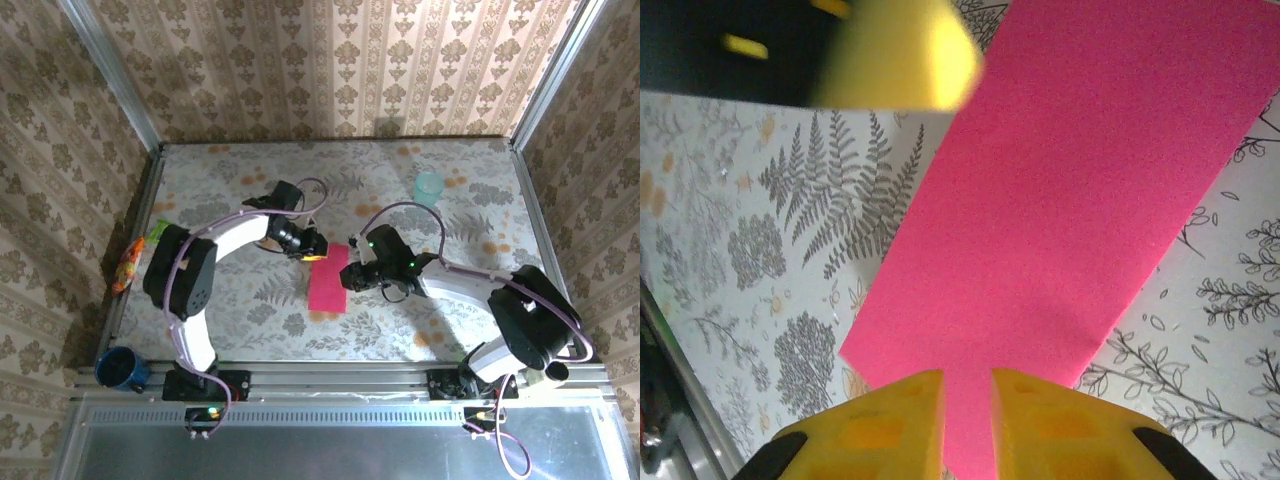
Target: Fold a paper plane with a square sheet of paper (fold left side to right side)
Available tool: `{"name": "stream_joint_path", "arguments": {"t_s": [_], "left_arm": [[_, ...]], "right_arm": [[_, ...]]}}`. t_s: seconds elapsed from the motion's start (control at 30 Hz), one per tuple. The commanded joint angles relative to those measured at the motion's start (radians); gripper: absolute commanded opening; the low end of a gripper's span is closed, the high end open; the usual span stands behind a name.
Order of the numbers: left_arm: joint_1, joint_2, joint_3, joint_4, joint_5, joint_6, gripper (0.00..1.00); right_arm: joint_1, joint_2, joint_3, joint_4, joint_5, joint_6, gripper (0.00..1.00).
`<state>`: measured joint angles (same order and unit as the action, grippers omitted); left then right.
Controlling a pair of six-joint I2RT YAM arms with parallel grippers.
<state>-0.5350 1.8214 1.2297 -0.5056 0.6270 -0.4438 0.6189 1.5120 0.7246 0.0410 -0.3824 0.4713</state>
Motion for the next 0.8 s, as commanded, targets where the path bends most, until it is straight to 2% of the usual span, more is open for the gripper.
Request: {"name": "stream_joint_path", "arguments": {"t_s": [0.0,0.13,0.33,0.47,0.73,0.77], "left_arm": [[0.029,-0.075,-0.054,-0.017,-0.018,-0.008,0.35],[0.041,-0.116,-0.146,-0.005,-0.02,-0.014,0.43],[0.026,-0.137,-0.235,0.041,0.01,-0.044,0.48],[0.009,-0.124,-0.241,0.076,0.039,-0.053,0.51],[0.006,-0.059,-0.205,0.075,0.023,-0.032,0.53],[0.004,-0.052,-0.2,0.07,-0.01,-0.027,0.53]], "right_arm": [[-0.042,0.05,-0.004,0.083,-0.1,0.091,0.2],[-0.078,0.109,0.018,0.089,-0.124,0.106,0.19],[-0.085,0.114,0.017,0.094,-0.11,0.104,0.21],[-0.085,0.109,0.009,0.091,-0.106,0.103,0.21],[-0.085,0.08,-0.008,0.091,-0.099,0.101,0.22],[-0.085,0.074,-0.012,0.09,-0.099,0.1,0.23]]}}
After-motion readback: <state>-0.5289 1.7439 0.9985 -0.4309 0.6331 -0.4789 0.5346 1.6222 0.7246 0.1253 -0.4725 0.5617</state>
